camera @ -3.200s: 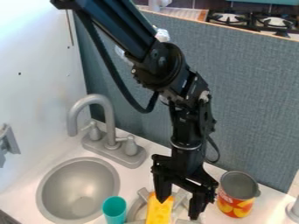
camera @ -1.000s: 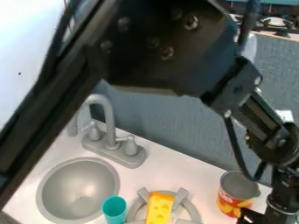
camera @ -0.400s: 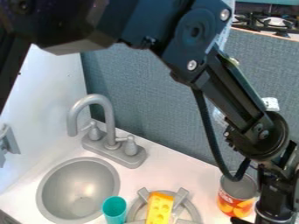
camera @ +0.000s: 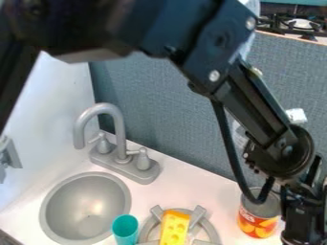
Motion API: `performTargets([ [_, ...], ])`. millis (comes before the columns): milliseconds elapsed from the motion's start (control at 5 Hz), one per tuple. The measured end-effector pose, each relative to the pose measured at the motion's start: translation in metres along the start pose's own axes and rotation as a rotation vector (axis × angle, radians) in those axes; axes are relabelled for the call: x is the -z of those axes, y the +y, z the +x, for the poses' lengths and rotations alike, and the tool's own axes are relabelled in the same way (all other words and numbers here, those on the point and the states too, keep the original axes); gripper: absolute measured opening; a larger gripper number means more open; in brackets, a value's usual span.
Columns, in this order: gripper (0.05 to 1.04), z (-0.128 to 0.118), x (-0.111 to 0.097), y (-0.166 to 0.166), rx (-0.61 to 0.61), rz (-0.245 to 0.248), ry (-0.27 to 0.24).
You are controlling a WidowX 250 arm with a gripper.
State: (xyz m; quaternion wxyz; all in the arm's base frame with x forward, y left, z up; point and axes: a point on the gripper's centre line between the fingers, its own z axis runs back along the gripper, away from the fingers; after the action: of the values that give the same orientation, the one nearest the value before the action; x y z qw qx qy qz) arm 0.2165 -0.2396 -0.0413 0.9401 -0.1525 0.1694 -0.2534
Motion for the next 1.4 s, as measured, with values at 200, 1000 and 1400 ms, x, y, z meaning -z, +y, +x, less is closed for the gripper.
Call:
performTargets([
  [200, 0.442, -0.004, 0.015, -0.002, -0.008, -0.050, 0.085],
  [1000, 0.442, -0.002, 0.051, 0.000, 0.002, 0.002, 0.161],
  [1400, 0.507, 0.001, 0.036, 0.031, -0.093, 0.030, 0.122],
])
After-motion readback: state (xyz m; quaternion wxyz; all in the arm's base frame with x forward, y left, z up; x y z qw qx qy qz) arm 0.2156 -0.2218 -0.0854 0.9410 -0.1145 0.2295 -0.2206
